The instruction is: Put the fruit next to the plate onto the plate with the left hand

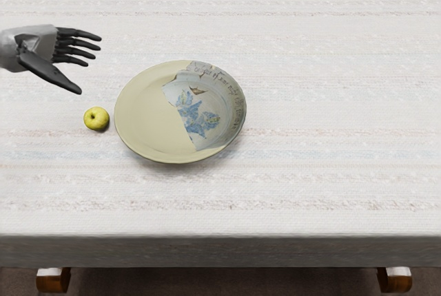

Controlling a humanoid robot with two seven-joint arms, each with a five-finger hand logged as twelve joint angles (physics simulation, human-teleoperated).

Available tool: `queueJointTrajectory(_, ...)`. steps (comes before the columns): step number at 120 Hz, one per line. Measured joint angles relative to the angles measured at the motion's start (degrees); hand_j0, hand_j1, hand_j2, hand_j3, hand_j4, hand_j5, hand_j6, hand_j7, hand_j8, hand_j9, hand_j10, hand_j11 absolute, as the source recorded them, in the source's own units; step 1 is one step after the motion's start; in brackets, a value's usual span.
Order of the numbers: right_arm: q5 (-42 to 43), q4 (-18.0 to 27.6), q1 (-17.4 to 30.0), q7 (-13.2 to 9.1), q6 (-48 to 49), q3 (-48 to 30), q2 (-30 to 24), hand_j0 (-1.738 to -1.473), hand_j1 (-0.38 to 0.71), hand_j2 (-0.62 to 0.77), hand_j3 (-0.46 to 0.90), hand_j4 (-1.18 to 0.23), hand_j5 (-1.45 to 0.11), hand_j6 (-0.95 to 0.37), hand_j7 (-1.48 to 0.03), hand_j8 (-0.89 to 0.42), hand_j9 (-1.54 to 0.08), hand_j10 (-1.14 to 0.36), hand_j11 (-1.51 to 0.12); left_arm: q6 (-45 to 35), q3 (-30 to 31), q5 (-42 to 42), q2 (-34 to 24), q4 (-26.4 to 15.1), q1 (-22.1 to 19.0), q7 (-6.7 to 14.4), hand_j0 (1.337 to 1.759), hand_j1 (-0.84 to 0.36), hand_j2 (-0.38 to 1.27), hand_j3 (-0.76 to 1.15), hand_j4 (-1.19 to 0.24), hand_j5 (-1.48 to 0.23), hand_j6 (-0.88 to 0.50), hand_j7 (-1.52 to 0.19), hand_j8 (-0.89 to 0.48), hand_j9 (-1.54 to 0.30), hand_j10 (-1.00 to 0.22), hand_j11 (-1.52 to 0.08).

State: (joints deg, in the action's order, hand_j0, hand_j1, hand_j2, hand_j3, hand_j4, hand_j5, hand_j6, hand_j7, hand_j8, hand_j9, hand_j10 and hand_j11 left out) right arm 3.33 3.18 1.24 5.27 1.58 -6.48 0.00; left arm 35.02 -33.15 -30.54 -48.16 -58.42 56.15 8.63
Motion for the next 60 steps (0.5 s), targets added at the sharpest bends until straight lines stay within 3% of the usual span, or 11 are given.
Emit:
queueJointTrajectory(31,-0.03,-0.16,0.07,0.04,-0.08,0.06,0.0,-1.658,-0.3,-0.01,0.0,-0.04,-0.05,-0.04,-0.05,-0.04,-0.05,-0.04,-0.05,0.0,0.39,-2.53,-0.4,-0.04,0.06,0.35,1.658,0.06,0.05,0.0,-0.25,-0.32,-0.25,-0.32,-0.25,-0.32,-0.25,-0.32)
queueJointTrajectory(60,0.0,-0.27,0.71,0.01,-0.09,0.3,0.0,-1.658,-0.3,-0.01,0.0,-0.04,-0.05,-0.04,-0.05,-0.04,-0.05,-0.04,-0.05,0.0,10.32,-6.16,-2.08,-1.19,4.87,2.5,1.658,0.06,0.05,0.0,-0.25,-0.32,-0.25,-0.32,-0.25,-0.32,-0.25,-0.32)
